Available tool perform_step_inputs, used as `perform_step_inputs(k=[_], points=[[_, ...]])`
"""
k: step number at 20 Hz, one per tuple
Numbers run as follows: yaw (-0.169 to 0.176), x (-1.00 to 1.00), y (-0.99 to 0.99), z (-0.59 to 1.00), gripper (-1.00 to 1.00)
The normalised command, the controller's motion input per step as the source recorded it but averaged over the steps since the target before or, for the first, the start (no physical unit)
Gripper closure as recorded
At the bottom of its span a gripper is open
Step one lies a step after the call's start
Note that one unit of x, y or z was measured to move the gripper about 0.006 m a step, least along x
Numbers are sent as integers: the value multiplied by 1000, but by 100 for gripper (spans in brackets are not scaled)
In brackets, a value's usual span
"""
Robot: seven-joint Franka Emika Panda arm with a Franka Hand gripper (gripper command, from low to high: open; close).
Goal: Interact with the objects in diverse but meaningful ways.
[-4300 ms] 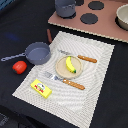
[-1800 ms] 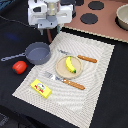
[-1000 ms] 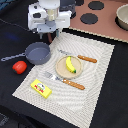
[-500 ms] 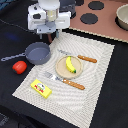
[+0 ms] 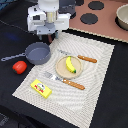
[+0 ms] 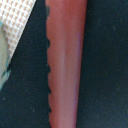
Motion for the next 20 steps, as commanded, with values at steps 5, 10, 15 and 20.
perform_step_inputs(k=[5,10,15,20], points=[[0,-260,11,0,100],[0,-178,47,-7,100],[0,-152,67,-21,100],[0,-123,76,-6,100]])
